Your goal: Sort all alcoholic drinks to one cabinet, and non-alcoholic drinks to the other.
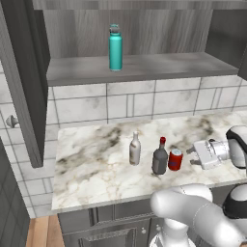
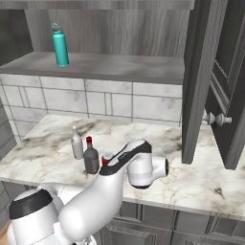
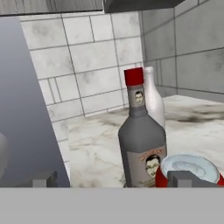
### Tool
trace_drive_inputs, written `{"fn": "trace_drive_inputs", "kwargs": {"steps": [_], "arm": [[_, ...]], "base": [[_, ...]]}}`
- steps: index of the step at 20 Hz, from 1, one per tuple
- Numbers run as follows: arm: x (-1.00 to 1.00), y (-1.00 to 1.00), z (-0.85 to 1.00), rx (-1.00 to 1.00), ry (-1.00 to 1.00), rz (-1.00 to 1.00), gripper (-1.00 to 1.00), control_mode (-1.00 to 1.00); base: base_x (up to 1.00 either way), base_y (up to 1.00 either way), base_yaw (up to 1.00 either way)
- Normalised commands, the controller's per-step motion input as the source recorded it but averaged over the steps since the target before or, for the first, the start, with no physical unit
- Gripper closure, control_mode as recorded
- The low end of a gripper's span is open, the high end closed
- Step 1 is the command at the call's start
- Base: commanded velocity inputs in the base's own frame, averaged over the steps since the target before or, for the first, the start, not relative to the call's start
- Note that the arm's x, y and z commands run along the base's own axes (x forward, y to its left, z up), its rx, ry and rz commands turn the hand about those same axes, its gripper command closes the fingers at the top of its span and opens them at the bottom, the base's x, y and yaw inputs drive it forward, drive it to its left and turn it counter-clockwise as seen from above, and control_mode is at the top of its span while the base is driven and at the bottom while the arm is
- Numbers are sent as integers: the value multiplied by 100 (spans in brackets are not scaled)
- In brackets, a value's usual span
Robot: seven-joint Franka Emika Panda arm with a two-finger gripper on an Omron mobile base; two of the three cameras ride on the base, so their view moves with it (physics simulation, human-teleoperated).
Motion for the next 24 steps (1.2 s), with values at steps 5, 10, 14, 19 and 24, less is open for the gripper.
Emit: {"fn": "trace_drive_inputs", "kwargs": {"steps": [5,10,14,19,24], "arm": [[15,-2,-11,0,0,0,-100,-100],[14,-1,-11,0,0,0,-100,-100],[17,-3,-10,0,0,0,-100,-100],[18,-3,-11,0,0,0,-100,-100],[14,-2,-11,0,0,0,-100,-100]], "base": [[0,0,0],[0,0,0],[0,0,0],[0,0,0],[0,0,0]]}}
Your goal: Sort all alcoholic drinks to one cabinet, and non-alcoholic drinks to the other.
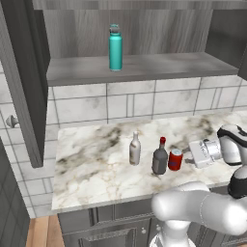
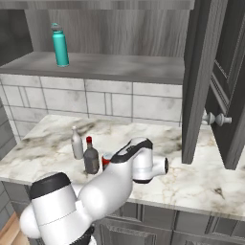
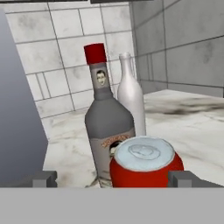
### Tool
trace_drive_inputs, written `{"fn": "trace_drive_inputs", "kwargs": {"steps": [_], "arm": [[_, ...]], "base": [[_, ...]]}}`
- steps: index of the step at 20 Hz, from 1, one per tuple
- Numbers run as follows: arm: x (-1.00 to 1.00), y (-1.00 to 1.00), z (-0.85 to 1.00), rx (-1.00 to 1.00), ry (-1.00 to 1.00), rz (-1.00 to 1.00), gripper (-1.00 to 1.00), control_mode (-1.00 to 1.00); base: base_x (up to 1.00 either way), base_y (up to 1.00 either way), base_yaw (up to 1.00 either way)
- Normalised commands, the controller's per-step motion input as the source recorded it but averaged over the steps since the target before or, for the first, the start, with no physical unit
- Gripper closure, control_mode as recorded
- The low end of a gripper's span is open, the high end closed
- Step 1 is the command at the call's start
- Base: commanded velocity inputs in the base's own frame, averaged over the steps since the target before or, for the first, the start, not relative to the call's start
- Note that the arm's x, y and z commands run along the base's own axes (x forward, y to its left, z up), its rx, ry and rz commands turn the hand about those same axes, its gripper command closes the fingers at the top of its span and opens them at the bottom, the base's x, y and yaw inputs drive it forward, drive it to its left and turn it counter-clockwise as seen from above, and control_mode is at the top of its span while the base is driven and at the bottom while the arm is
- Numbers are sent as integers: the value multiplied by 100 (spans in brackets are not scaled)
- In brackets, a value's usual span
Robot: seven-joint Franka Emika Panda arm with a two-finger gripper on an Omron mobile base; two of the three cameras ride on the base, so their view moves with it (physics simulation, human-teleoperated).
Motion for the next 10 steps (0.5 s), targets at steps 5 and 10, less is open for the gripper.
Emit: {"fn": "trace_drive_inputs", "kwargs": {"steps": [5,10], "arm": [[19,0,-6,0,0,0,-100,-100],[23,0,-3,0,0,0,-100,-100]], "base": [[0,0,0],[0,0,0]]}}
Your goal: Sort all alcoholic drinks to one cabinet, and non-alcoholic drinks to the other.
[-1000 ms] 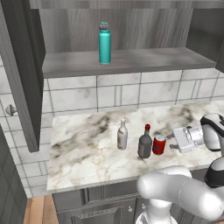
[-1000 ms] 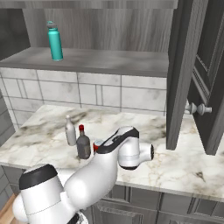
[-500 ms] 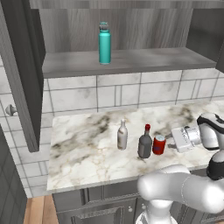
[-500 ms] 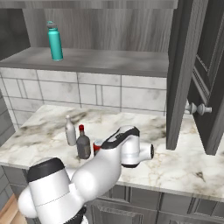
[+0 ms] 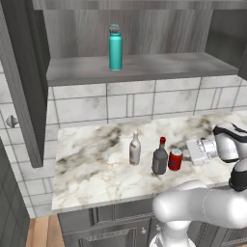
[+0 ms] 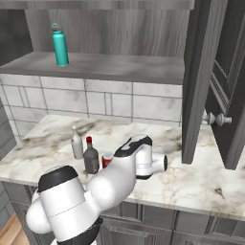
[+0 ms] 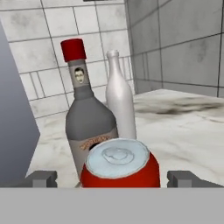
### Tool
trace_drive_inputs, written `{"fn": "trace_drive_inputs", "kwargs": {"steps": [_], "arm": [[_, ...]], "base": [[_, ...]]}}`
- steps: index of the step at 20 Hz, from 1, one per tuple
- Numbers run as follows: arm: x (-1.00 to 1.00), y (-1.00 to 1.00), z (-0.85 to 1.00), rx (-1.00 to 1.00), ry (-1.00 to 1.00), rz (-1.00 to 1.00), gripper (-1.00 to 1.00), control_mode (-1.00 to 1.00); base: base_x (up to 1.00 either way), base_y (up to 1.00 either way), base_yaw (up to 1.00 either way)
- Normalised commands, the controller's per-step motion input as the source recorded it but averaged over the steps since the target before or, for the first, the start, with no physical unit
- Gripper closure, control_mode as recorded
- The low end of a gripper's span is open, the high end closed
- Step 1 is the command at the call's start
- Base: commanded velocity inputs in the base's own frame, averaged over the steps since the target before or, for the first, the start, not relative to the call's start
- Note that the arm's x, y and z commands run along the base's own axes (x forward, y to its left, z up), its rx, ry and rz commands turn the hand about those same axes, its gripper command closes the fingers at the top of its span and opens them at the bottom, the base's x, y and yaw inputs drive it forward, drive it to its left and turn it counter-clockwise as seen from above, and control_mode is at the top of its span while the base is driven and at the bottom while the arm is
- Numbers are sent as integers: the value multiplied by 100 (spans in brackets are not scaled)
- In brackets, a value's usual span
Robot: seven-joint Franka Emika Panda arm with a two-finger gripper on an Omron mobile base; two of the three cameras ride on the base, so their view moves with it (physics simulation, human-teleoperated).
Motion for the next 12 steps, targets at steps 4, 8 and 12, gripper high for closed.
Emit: {"fn": "trace_drive_inputs", "kwargs": {"steps": [4,8,12], "arm": [[14,0,-6,0,0,0,-100,-100],[10,0,-10,0,0,0,-100,-100],[1,0,-14,0,0,0,-100,-100]], "base": [[0,0,0],[0,0,0],[0,0,0]]}}
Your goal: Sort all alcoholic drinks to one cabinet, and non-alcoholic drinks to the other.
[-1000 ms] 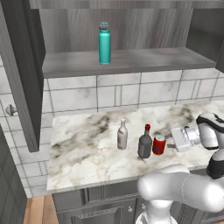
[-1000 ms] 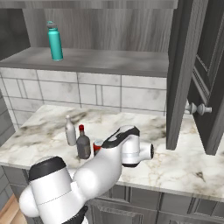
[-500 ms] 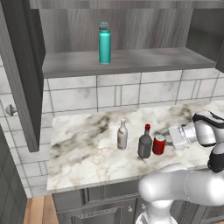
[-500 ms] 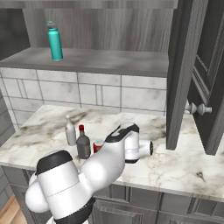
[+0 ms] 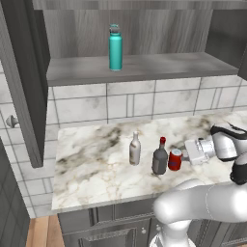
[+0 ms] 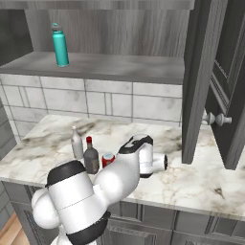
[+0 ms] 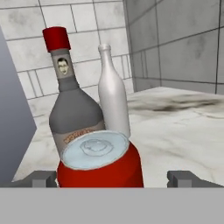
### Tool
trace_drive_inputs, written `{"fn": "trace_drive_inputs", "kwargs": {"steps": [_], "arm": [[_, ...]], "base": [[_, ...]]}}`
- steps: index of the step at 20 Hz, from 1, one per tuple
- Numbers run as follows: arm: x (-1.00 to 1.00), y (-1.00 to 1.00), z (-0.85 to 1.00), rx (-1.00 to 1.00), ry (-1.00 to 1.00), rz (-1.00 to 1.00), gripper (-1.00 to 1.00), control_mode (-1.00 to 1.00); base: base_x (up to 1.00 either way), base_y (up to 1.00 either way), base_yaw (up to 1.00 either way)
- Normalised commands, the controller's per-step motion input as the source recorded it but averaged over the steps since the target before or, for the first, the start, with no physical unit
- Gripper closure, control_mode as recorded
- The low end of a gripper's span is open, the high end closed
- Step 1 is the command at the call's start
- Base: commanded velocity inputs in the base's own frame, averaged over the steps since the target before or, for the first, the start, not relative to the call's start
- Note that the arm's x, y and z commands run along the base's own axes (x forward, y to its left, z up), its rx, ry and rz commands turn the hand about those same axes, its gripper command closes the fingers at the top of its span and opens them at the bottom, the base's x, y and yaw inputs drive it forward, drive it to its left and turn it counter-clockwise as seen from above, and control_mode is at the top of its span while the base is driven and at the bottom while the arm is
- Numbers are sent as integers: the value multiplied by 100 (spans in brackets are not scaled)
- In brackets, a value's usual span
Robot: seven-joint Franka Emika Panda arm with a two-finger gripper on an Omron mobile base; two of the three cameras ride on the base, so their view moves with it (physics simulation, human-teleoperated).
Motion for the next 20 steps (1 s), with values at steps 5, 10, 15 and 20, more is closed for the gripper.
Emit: {"fn": "trace_drive_inputs", "kwargs": {"steps": [5,10,15,20], "arm": [[0,0,-15,0,1,0,-100,-100],[0,0,-8,0,1,0,-100,-100],[0,0,-1,1,1,0,-100,-100],[0,0,0,0,0,0,-100,-100]], "base": [[0,0,0],[0,0,0],[0,0,0],[0,0,0]]}}
